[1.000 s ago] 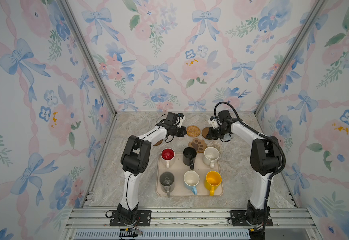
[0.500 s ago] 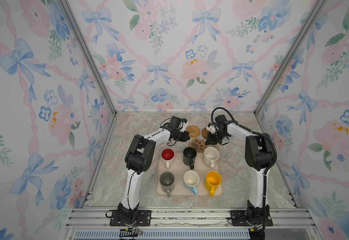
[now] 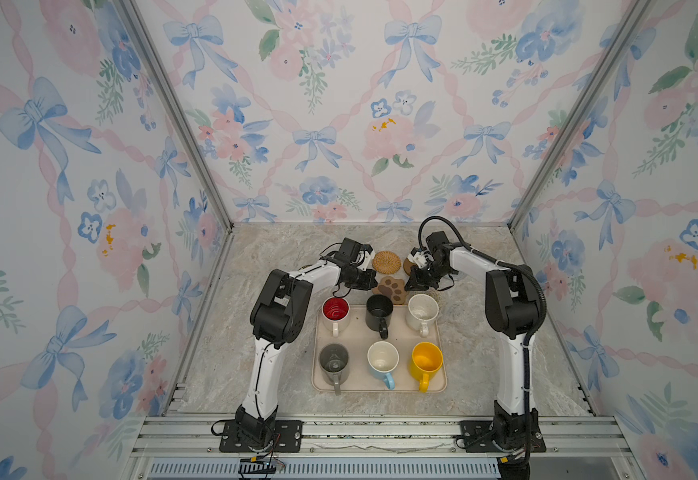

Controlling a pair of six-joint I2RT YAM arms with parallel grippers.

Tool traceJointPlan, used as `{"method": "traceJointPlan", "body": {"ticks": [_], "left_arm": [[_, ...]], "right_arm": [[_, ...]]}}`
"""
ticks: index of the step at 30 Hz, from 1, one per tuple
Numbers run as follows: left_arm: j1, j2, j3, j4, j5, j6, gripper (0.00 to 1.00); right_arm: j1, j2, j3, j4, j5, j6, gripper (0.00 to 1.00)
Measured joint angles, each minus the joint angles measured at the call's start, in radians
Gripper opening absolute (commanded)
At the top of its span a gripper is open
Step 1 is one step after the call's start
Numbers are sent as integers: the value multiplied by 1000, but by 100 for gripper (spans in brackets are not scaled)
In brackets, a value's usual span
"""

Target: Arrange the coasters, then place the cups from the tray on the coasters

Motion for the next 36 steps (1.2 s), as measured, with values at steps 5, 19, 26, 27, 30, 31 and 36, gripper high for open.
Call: {"method": "traceJointPlan", "body": {"ticks": [5,19,26,27,30,31,36], "left_arm": [[16,-4,-24,4,0,0,0],[116,-111,-192,56,-8,-1,0],[155,-129,-227,82,-8,-1,0],[160,-129,-228,84,-9,-1,0],[174,-130,-232,95,-11,-1,0],[181,-130,-232,98,-13,-1,0],[213,-129,-232,108,-27,-6,0]], "right_arm": [[28,13,6,32,-33,27,0],[111,108,119,88,-120,112,0],[140,169,211,92,-140,153,0],[143,179,227,93,-141,159,0],[154,209,274,95,-150,174,0],[157,220,290,95,-153,179,0],[169,257,348,99,-164,205,0]]}}
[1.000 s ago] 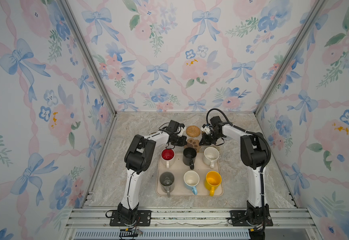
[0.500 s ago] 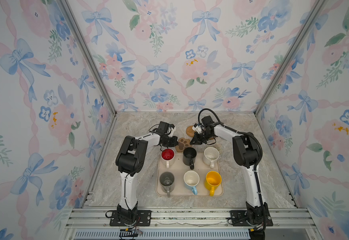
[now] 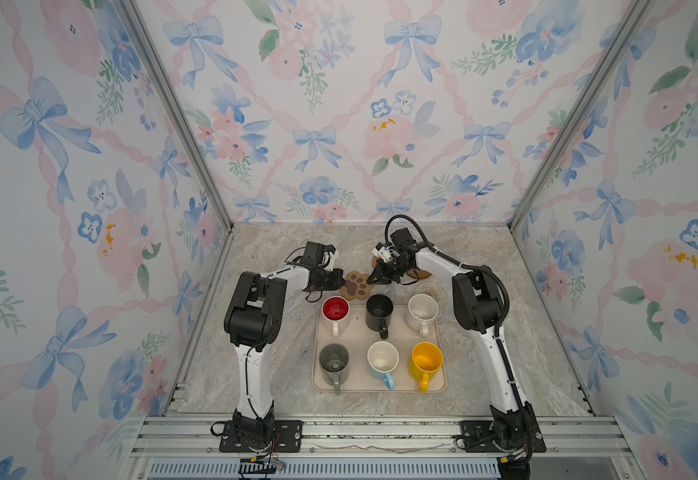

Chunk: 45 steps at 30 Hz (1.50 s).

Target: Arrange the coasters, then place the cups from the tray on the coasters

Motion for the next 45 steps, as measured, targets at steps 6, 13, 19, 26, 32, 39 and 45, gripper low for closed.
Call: {"method": "traceJointPlan", "body": {"ticks": [6,13,19,26,32,39,45], "left_arm": [[24,5,7,5,-10,-3,0],[33,31,56,5,-22,-3,0],[45,54,109,5,-25,-3,0],[51,71,157,5,-25,-22,0],[51,71,206,8,-25,-39,0],[51,69,217,12,-24,-47,0],[51,42,214,12,-25,-47,0]], "right_arm": [[6,35,54,1,-16,26,0],[7,56,83,11,-24,58,0],[7,64,87,39,-34,91,0],[11,89,114,79,-45,125,0],[12,124,154,128,-57,170,0],[13,131,156,173,-55,216,0],[17,135,156,194,-55,230,0]]}}
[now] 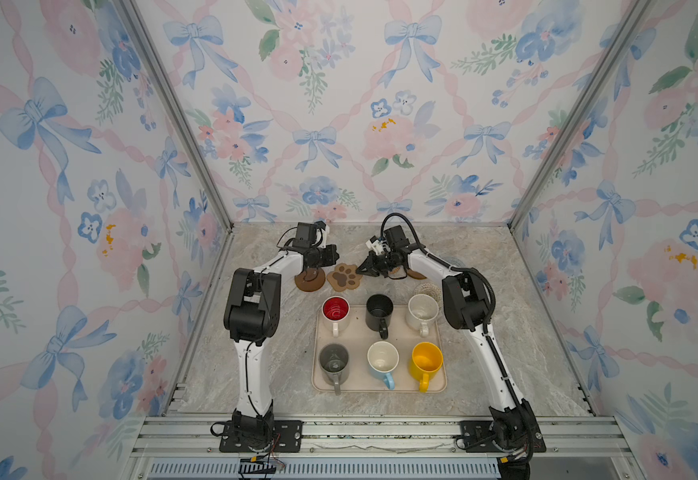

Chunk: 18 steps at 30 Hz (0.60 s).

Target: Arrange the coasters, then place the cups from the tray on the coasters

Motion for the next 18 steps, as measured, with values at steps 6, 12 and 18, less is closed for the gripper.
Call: {"method": "traceJointPlan", "body": {"ticks": [6,12,18], "left_arm": [[0,-39,-19,6,0,0,0],[0,-73,-59,13,0,-1,0],[0,-98,-78,30,0,-8,0]], "right_arm": [[7,0,0,11,7,4,0],[13,0,0,20,10,8,0],[24,6,0,42,7,34,0]]}}
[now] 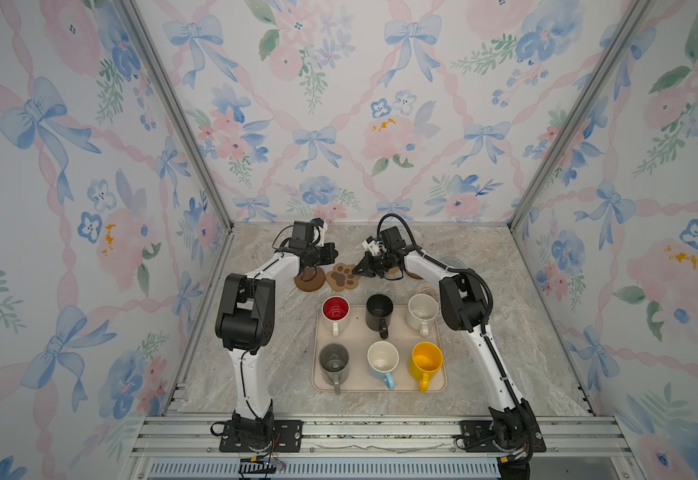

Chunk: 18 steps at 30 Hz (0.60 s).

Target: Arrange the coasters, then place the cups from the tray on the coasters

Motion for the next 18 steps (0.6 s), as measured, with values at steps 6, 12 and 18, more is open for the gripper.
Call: {"method": "traceJointPlan", "body": {"ticks": [6,12,18], "left_arm": [[0,-24,-40,23,0,-15,0],[0,-71,-79,53,1,-30,0],[-2,-141,-142,97,-1,-47,0]], "right_arm": [[3,0,-2,23,0,11,0],[-9,-27,-34,48,1,11,0],[-47,-158,-85,47,8,-3,0]]}}
